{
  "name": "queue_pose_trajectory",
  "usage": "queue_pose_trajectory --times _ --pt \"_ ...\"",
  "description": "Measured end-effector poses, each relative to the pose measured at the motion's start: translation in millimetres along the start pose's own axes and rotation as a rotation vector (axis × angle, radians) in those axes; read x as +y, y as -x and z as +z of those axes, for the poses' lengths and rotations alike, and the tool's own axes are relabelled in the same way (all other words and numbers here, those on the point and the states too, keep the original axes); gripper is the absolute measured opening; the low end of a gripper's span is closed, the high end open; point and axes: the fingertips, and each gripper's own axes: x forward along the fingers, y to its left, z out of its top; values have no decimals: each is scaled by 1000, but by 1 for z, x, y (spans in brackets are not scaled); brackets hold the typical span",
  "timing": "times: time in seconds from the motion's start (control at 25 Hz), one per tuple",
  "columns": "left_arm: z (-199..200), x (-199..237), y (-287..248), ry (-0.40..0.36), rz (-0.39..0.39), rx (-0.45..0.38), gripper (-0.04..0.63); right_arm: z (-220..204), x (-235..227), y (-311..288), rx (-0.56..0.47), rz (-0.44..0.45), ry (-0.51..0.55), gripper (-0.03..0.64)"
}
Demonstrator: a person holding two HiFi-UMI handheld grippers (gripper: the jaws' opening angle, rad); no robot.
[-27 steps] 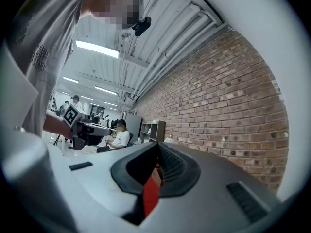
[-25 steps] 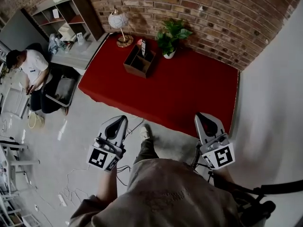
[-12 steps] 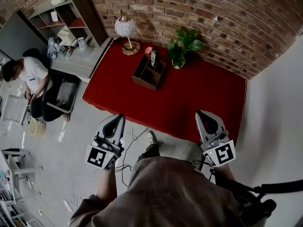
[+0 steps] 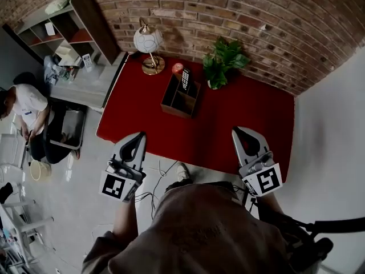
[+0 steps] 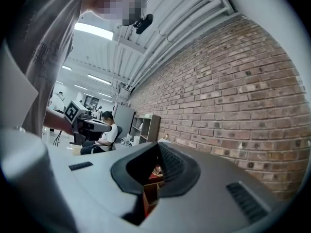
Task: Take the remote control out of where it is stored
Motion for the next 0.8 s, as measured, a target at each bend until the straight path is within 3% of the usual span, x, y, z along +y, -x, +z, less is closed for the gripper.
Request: queue_pose_trajectory --times 0.52,0.8 --pt "-4 18 -29 23 -97 -23 -2 2 -6 -30 18 -57 -12 14" --pt "-7 13 -33 55 -81 -20 -2 -3 -13 -34 3 -48 -71 14"
